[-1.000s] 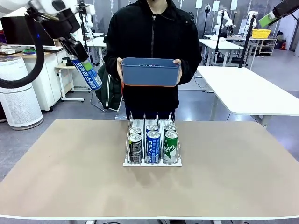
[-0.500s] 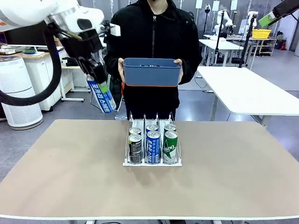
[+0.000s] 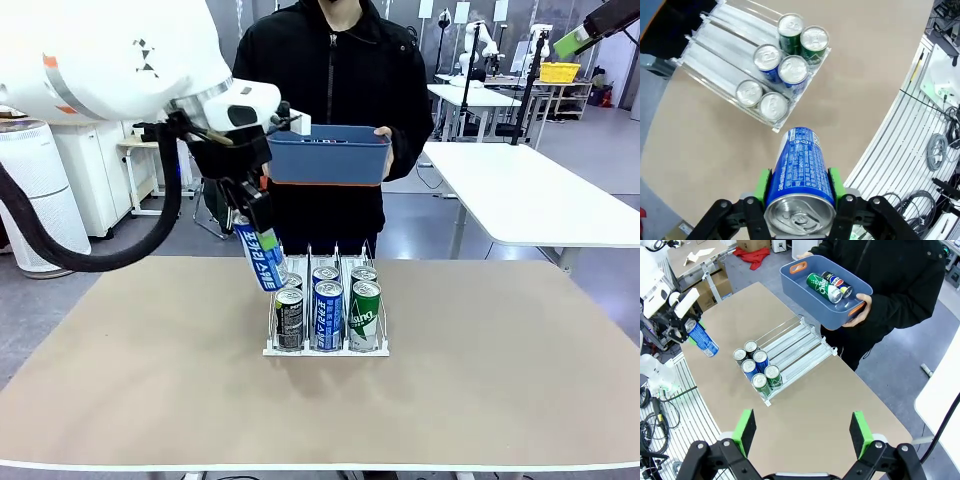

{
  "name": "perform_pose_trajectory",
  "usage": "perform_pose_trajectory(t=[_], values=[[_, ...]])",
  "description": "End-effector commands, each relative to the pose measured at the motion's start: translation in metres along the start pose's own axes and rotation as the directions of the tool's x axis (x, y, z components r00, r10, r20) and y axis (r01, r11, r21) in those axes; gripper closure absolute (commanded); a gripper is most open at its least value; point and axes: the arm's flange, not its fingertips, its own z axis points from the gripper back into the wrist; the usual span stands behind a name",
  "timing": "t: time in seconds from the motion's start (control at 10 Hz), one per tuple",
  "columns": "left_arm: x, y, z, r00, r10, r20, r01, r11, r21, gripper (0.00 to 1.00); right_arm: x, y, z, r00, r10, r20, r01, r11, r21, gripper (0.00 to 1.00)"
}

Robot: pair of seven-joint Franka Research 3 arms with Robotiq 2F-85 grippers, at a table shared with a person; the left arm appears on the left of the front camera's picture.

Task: Fill the beverage cans into the dispenser.
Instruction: Place the picked Ionic drink in the line of the Automatic Can Dispenser with the same cans.

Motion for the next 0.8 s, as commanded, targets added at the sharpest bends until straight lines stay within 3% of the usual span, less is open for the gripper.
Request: perform_pose_trajectory(t=[0.0,0.5,0.7], values=[[-0.004,0.006,0.010,1.000,0.005,0.000,-0.005,1.000,0.023,0.43,-0.001,0.000,-0.001,1.000,-0.001,-0.001,0.001,1.000,0.003,0.00],[-0.001,0.004,0.004,1.000,0.003,0.001,-0.003,1.000,0.009,0.43,-0.001,0.000,-0.001,1.000,-0.001,-0.001,0.001,1.000,0.003,0.00],[0.014,-0.016,-0.012,0.995,0.103,-0.001,-0.103,0.993,0.050,0.43,-0.001,0.000,-0.001,1.000,-0.001,-0.001,0.001,1.000,0.003,0.00]])
